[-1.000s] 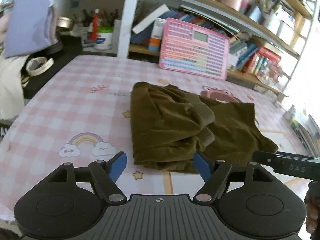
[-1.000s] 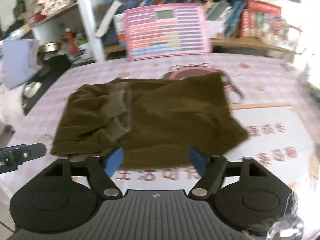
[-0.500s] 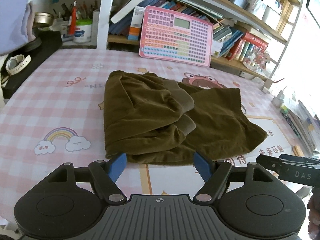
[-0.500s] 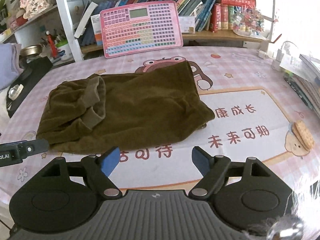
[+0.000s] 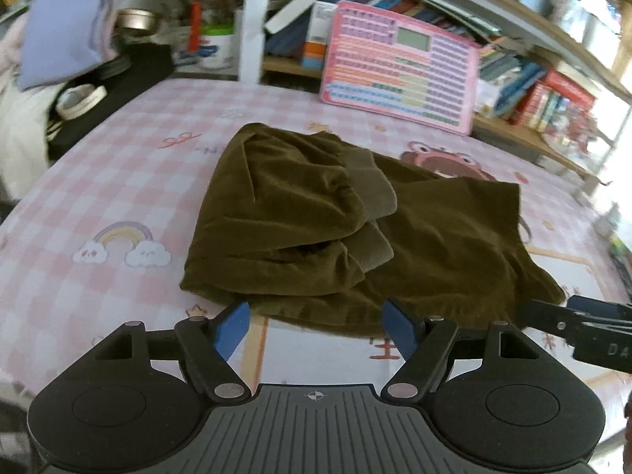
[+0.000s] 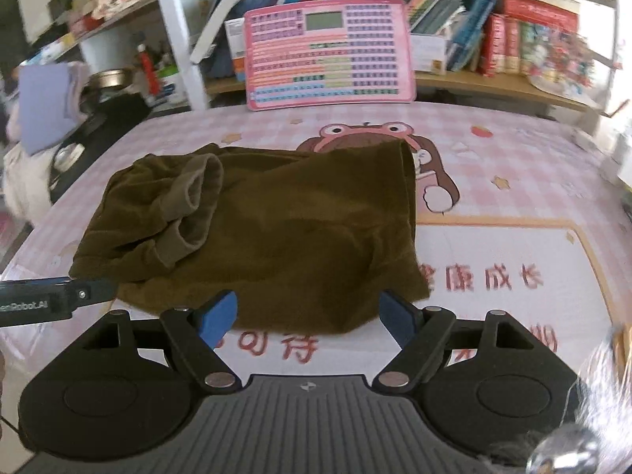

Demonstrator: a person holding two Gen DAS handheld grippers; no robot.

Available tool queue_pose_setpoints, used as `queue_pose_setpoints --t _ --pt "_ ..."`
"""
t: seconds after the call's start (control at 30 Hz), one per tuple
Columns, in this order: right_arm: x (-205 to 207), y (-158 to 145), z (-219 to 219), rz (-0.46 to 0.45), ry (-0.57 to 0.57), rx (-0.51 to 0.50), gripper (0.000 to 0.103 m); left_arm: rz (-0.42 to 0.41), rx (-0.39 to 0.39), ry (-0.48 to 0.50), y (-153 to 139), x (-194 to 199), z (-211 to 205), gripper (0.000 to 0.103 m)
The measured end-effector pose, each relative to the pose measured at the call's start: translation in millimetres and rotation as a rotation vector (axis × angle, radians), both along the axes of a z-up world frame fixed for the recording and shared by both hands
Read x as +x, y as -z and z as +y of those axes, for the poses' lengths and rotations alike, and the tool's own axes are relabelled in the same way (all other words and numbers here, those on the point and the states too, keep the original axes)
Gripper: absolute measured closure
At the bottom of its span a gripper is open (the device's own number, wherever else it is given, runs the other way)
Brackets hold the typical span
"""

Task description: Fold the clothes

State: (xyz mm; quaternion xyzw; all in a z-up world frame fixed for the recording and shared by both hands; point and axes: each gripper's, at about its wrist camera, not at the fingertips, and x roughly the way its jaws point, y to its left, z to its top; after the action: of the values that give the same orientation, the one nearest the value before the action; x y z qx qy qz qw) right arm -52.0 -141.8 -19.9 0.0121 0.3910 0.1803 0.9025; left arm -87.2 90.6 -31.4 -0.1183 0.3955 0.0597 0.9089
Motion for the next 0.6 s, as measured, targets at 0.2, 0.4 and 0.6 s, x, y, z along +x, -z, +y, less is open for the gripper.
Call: queue_pose_setpoints --t 0.2,0.4,0.6 --pt "28.2 5.9 -37.7 0.042 -0.118 0.035 0.025 0.014 0.039 -0.126 3.4 -0.2 -42.9 0.027" --pt "53.6 15.1 -92.2 0.134 -0.121 0.135 0.025 0.050 0.050 -0.164 5.0 1.3 -83.6 0.026" --pt "89.3 36.1 -130.0 0.385 -0.082 0.364 0.025 0.033 0.101 -0.126 -1.8 6.0 -112.0 0.026"
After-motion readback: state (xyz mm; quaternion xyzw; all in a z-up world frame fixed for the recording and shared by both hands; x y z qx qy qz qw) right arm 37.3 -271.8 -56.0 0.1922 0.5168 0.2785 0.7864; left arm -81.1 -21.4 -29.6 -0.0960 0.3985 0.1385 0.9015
